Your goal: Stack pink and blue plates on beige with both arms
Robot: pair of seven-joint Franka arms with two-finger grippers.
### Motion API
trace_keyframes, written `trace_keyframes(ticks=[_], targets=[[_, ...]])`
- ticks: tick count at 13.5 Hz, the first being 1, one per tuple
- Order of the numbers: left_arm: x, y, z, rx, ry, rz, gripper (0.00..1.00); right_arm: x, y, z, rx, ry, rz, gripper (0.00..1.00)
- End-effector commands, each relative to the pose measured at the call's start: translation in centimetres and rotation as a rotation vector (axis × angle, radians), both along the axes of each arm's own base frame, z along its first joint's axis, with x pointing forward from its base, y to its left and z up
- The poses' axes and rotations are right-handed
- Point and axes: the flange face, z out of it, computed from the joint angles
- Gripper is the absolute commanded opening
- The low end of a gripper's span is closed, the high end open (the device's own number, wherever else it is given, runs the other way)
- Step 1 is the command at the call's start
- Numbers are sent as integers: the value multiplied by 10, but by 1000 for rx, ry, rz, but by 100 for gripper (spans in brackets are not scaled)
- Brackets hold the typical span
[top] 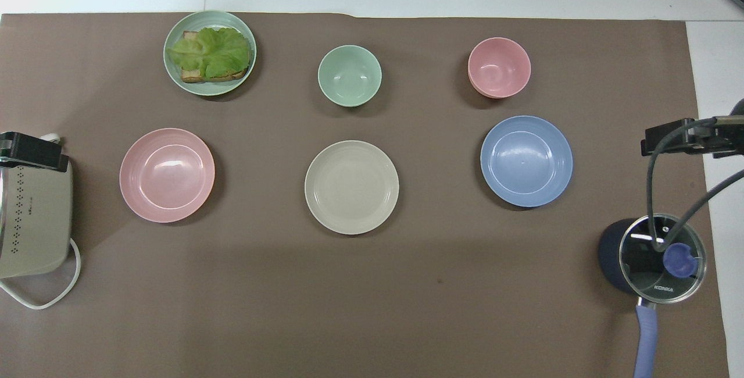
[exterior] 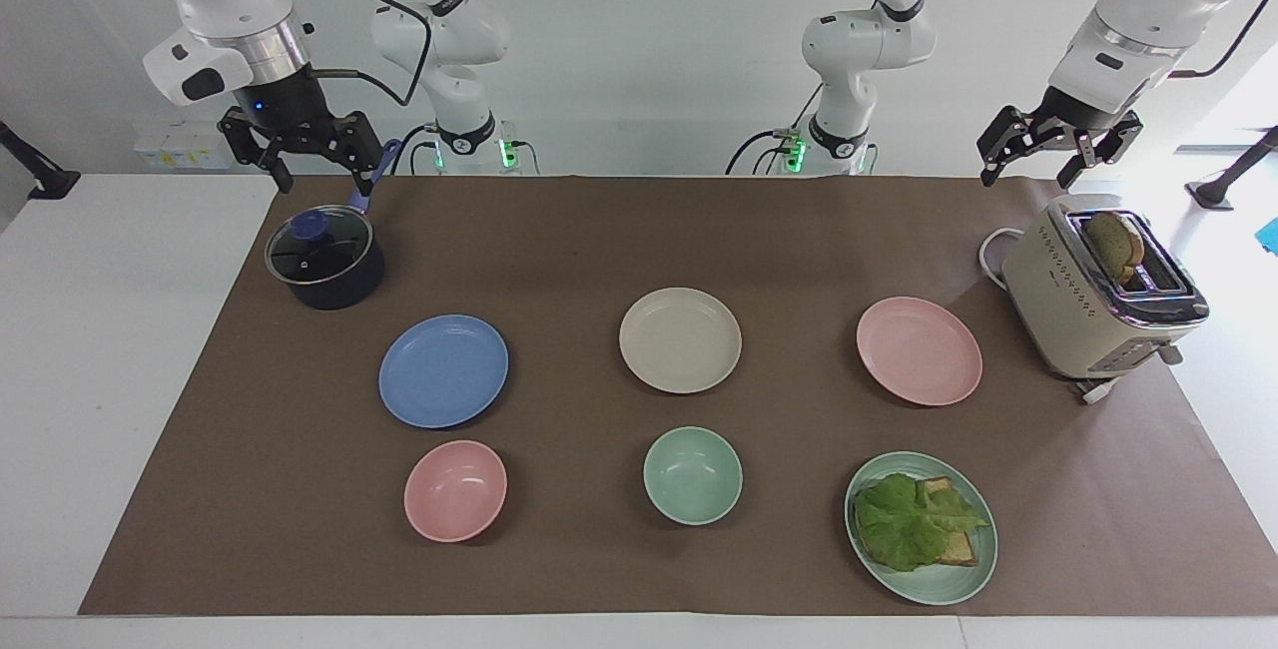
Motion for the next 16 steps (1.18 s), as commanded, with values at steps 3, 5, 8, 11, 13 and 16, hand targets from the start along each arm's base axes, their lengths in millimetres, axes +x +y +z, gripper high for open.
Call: trace_keyframes(ticks=[3,5,8,11,13,16], targets=[[-2,2,-2,14,-6,-10,100,-10,-6,0,-3,18,7,100],[-2,2,-2,14,-7,-8,100,-9,-6,1,-2,15,8,100],[-2,2,-2,14,-7,-10,100,-9,-6,1,-2,13,8,100],[-2,2,-2,14,-7,-8,100,-8,-6,2,-3,4,6,100],[-2,2,-2,14,-7,-8,100,-8,-7,1,-3,7,4,100],[-2,1,-2,9,-6,-10,100,-8,-7,1,-3,7,4,100]])
